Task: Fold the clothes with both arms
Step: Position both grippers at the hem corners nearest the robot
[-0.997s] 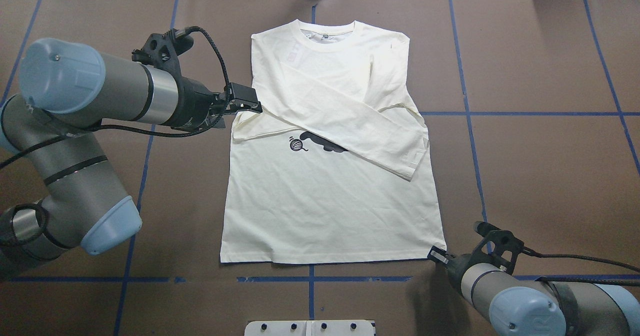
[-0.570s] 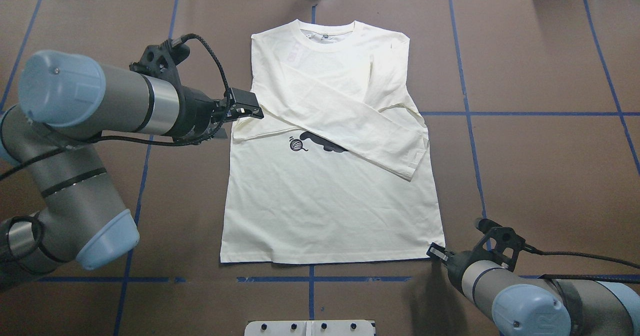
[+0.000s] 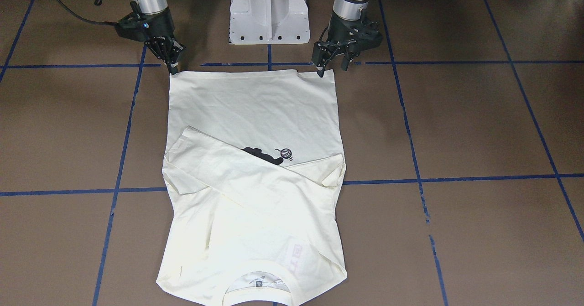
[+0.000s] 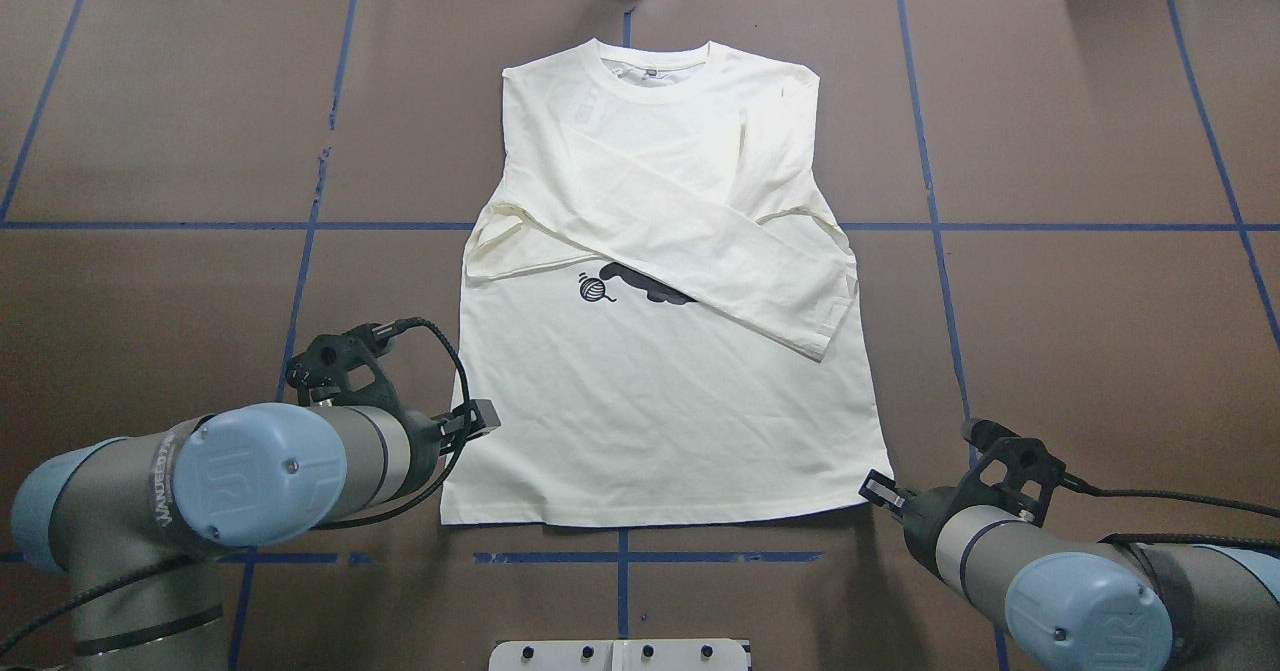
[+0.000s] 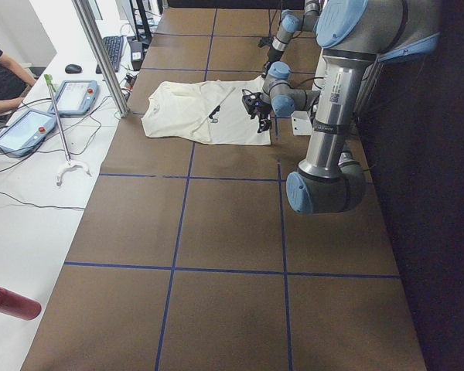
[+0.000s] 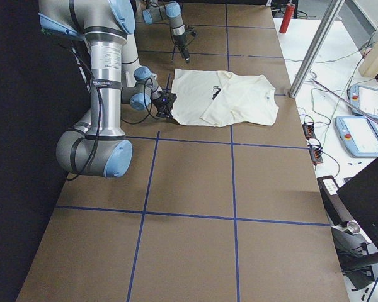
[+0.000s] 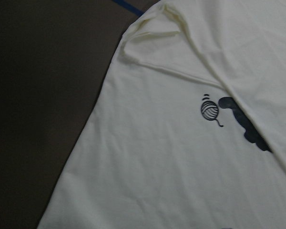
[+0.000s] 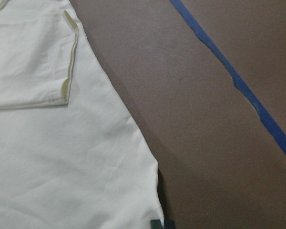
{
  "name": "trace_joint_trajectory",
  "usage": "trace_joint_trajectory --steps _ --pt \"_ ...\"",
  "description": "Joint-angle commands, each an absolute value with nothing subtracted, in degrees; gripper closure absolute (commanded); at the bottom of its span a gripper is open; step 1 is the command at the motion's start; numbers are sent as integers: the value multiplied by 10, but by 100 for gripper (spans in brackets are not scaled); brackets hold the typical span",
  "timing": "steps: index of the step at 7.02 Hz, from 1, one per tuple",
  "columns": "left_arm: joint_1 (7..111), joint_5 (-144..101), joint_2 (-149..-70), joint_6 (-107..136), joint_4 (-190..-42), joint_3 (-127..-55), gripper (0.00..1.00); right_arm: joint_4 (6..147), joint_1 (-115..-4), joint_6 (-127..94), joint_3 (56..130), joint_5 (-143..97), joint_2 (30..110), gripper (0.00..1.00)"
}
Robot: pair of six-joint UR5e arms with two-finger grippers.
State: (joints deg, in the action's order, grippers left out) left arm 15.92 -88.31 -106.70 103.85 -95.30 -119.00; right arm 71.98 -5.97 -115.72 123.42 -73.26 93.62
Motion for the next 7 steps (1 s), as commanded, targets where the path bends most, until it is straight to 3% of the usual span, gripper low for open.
trace_joint_trajectory --steps 1,4,7 --pt "140 -878 -1059 1043 -948 -1162 22 720 -60 -1154 1233 -733 933 100" --pt "127 -883 -1063 1043 -948 -1156 33 719 -59 -1151 1231 -734 930 100" --pt "102 -884 -1069 1043 -949 -1140 35 719 -57 -1151 1230 -733 931 100"
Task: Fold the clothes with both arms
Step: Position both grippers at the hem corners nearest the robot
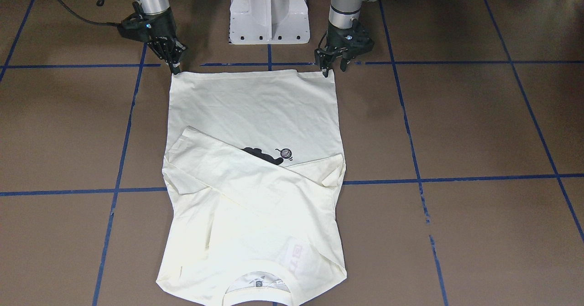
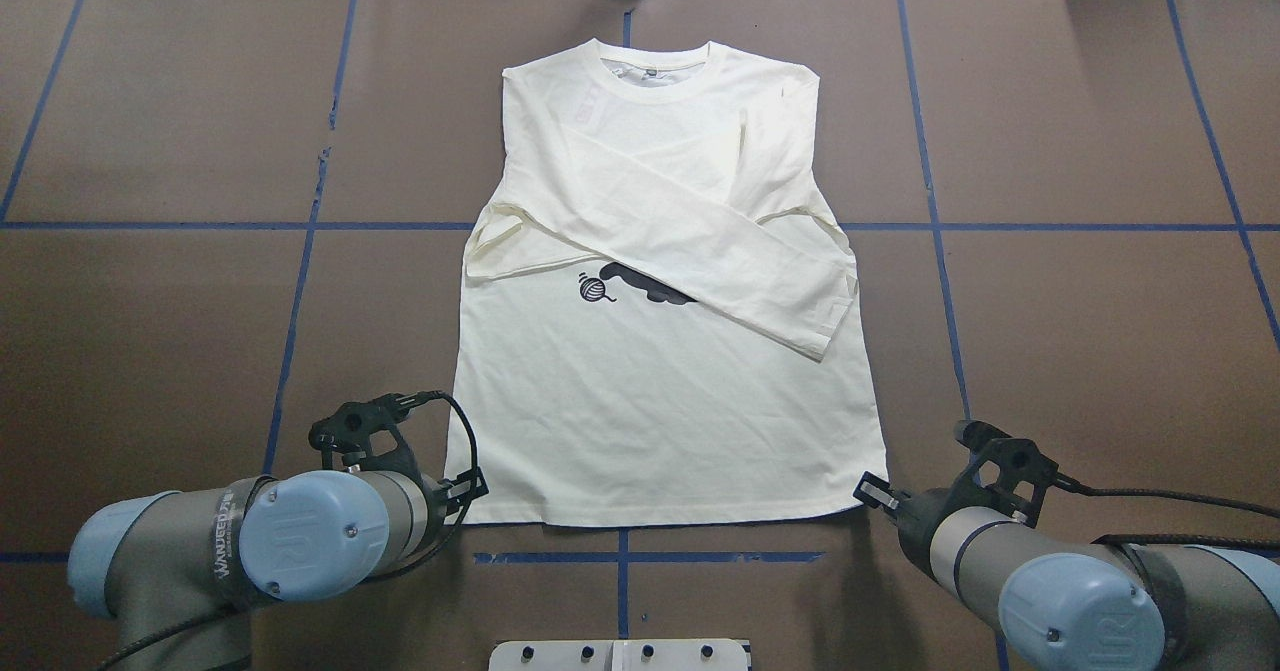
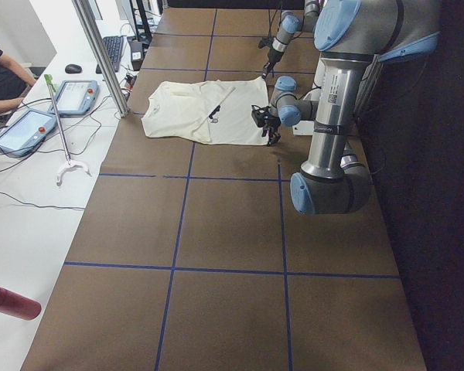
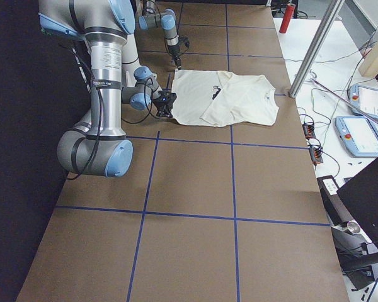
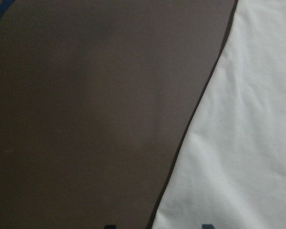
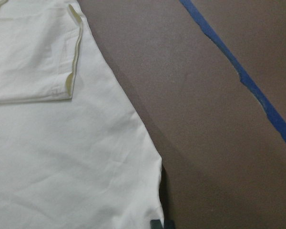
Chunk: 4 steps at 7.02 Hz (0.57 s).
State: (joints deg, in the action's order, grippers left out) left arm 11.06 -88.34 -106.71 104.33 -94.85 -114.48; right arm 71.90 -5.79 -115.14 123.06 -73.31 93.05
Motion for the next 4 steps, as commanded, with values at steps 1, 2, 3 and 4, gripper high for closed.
trace_joint_trajectory --steps 1,2,3,4 --pt "100 -884 -1069 1043 -949 -1134 38 719 -57 -1151 1230 -733 931 100" --pt "100 -884 -1069 1044 -949 -1133 48 719 -56 -1151 1230 -733 930 100" --pt "100 -884 -1069 1044 -949 -1134 58 719 -56 -1151 1230 -733 930 100" --pt "100 -885 -1070 1044 -949 -1135 88 719 -57 -1151 1231 -733 930 100"
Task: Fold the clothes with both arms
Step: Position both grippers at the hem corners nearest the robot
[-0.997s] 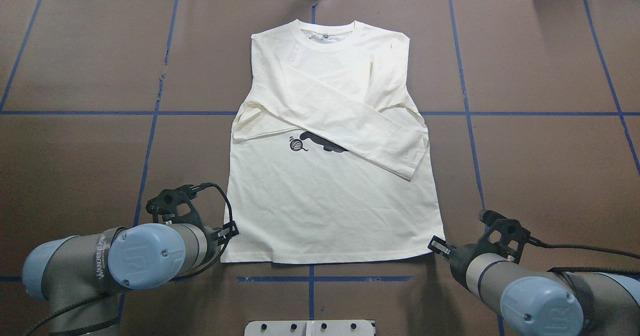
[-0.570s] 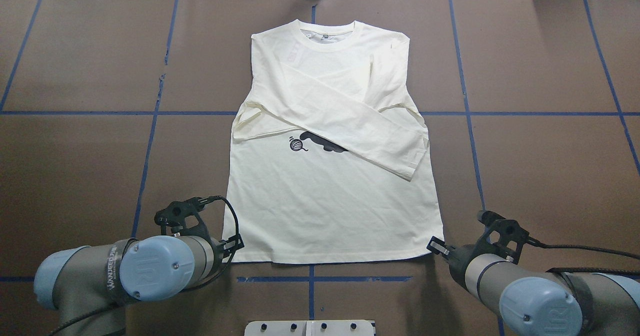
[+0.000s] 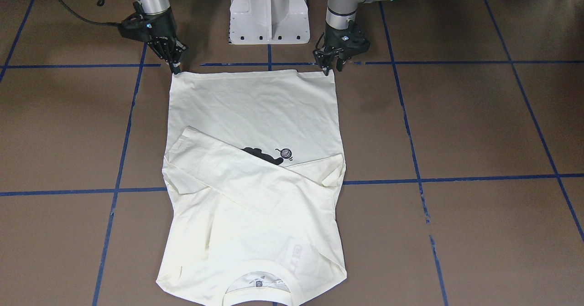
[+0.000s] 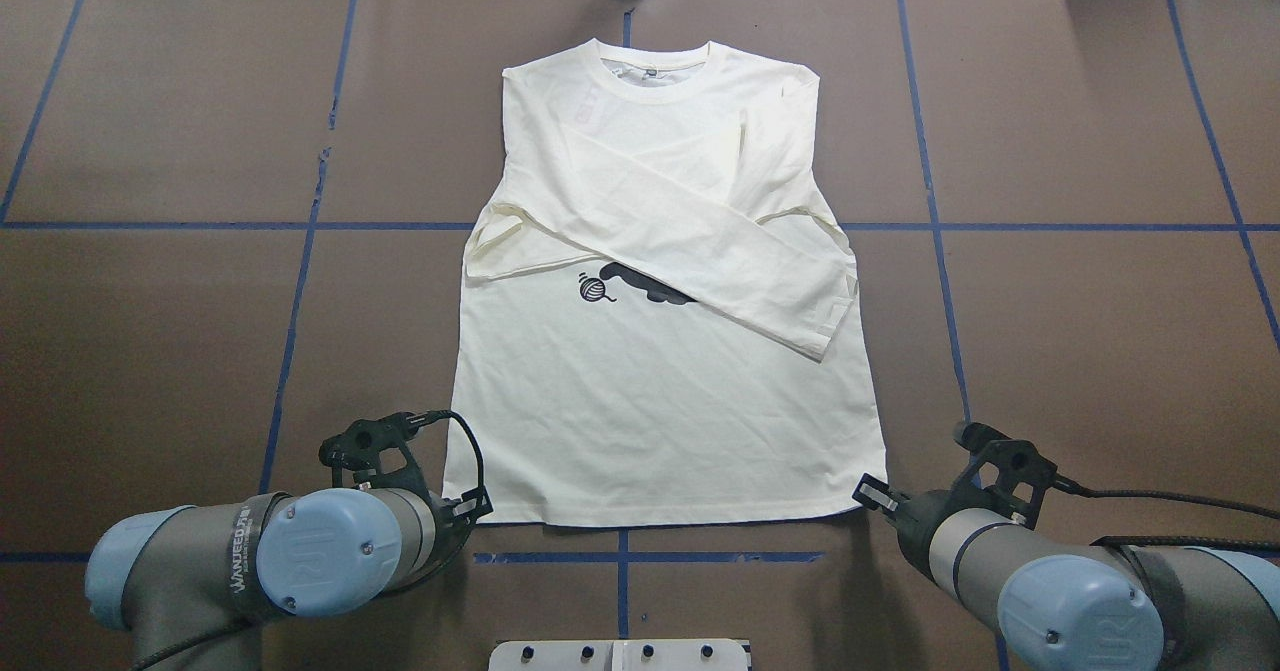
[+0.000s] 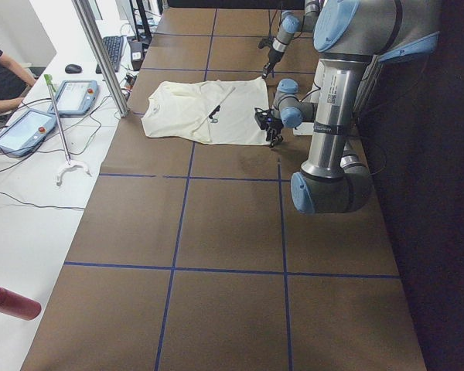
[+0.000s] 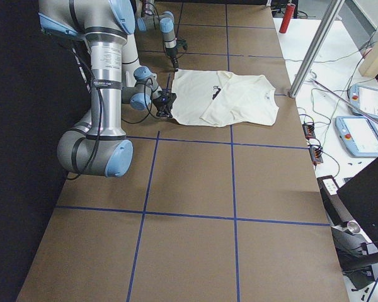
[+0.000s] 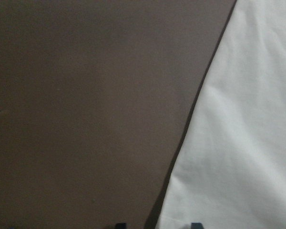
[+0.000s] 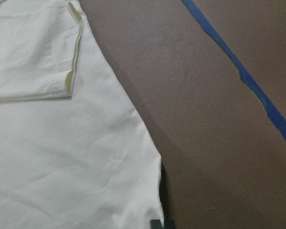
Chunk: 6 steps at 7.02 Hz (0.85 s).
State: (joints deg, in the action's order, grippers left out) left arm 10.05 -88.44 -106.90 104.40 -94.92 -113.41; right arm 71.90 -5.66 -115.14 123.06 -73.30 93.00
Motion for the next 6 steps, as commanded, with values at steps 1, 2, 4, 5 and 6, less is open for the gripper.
trace_joint_trajectory --steps 1,2,4,5,6 --pt "100 -886 -1070 1043 -949 -1136 100 719 -57 -1151 1232 -733 930 100" --pt "100 -886 -1072 1043 -949 -1140 100 719 -57 -1151 1232 -733 930 100" --pt "102 -909 -1078 1043 -948 -1149 100 718 -57 -1151 1236 -734 929 100" --pt "106 -909 -1069 1042 -947 -1179 100 717 -58 -1151 1246 -732 930 100" --pt "107 -908 -1040 1043 -927 -1236 100 717 -59 -1151 1266 -732 932 100"
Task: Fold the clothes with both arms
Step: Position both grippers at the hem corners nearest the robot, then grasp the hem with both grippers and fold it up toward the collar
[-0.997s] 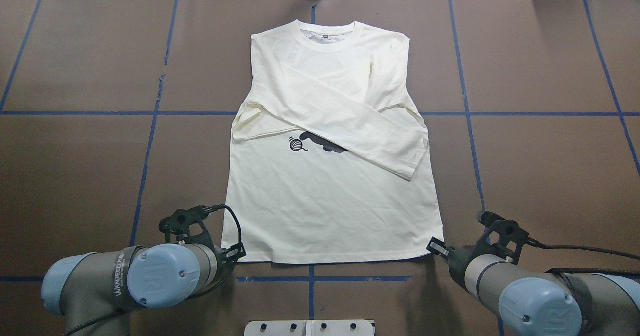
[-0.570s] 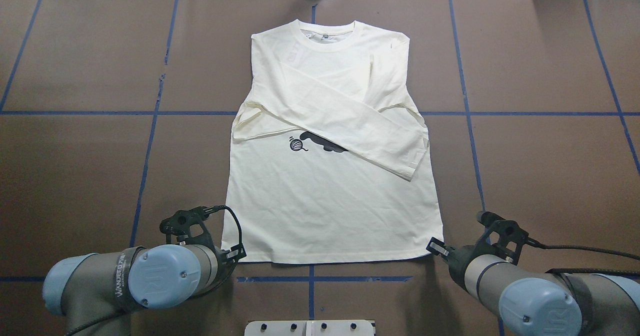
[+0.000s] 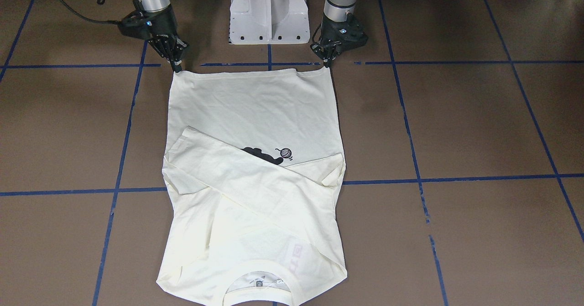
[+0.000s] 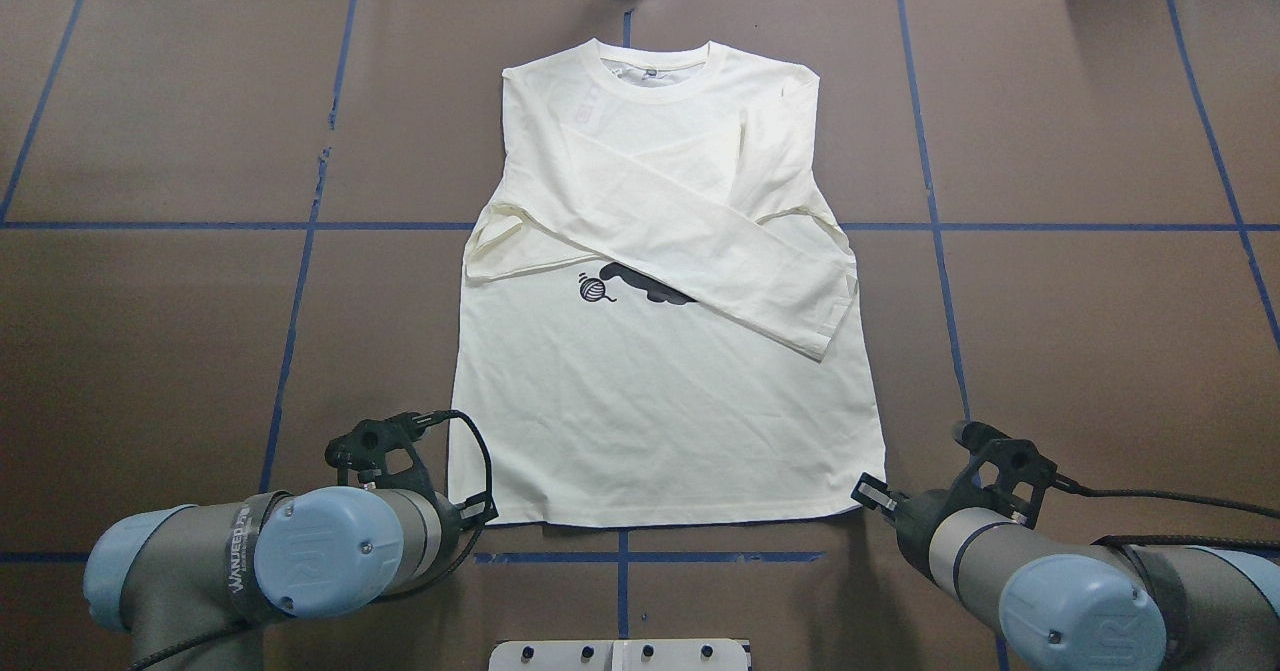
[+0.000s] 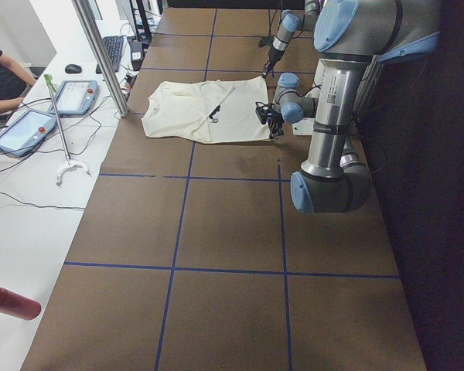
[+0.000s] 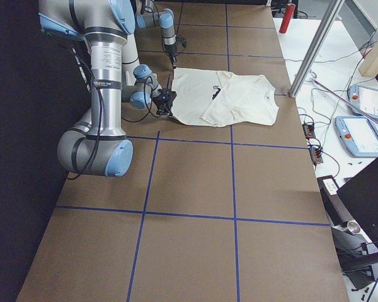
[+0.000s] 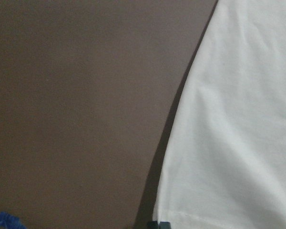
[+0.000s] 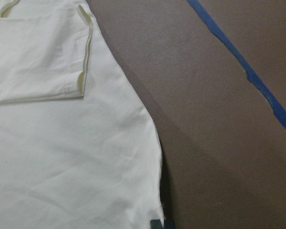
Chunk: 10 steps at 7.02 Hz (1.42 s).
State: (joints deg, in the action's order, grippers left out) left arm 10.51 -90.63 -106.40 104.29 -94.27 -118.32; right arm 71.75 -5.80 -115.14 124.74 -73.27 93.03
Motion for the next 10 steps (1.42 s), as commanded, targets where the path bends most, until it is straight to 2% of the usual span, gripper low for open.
trace_joint_trajectory --steps 1,3,4,6,7,8,10 --pt "101 -907 -1011 1055 -901 -1289 100 718 -48 -1151 1280 -733 936 100" --pt "72 -912 -991 1076 -870 -1334 100 720 -2 -1152 1330 -733 951 100" --pt "72 -955 -991 1077 -868 -1339 100 719 17 -1152 1362 -732 975 100" --pt "79 -960 -1018 1065 -868 -1321 100 720 -8 -1146 1366 -728 971 100" --pt "130 -960 -1046 1023 -871 -1292 100 721 -44 -1091 1349 -730 943 100" --pt "208 -968 -1104 953 -868 -1258 100 722 -95 -1027 1306 -733 880 100" --pt "324 -965 -1135 822 -919 -1168 100 720 -265 -935 1167 -874 772 100"
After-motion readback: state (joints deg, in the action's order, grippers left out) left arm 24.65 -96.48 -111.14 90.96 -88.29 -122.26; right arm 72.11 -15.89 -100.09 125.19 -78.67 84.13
